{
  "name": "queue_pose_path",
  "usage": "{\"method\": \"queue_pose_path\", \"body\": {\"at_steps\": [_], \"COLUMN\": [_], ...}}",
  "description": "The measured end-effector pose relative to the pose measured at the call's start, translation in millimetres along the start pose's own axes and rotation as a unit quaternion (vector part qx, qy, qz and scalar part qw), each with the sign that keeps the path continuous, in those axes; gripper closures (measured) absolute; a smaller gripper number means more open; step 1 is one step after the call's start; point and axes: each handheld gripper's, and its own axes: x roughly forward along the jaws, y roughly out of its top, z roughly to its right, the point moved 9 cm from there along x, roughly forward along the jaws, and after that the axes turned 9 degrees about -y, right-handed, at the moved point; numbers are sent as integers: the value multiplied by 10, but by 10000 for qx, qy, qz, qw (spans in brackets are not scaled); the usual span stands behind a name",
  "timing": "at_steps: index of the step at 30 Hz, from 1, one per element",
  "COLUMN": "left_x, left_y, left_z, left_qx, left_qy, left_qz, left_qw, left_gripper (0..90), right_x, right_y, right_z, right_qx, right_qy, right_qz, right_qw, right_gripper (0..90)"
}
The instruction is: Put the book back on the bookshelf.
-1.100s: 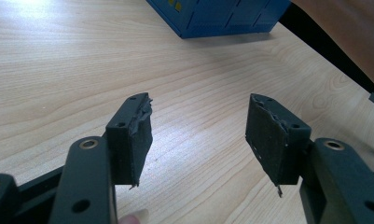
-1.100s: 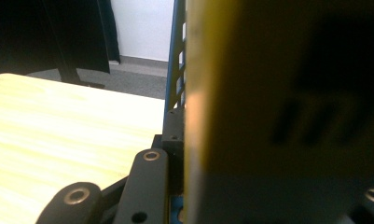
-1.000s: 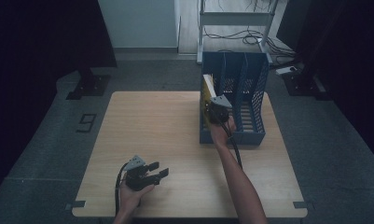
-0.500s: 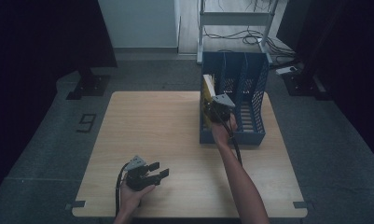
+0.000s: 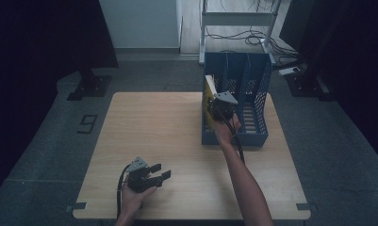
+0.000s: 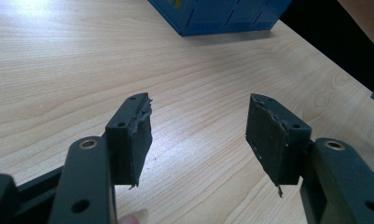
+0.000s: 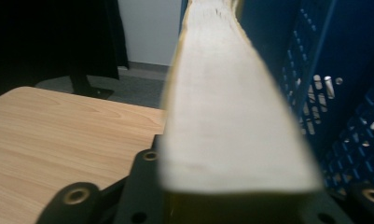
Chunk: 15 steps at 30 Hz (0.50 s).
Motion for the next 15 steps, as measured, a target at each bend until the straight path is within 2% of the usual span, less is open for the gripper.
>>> {"method": "queue_pose_path", "body": {"at_steps": [15], "left_x": [3], "left_y": [-6], "left_z": [-9], "left_qx": [-5], "left_qy": [8], "left_qz": [-10], "left_qw": [10000], "left_gripper": [405], "right_x": [10], "right_y": [12], "right_z": [61], "right_qx": [47], "right_qy": [-149], "right_qz": [-7], "right_qw": [9999], "right_gripper": [749]}}
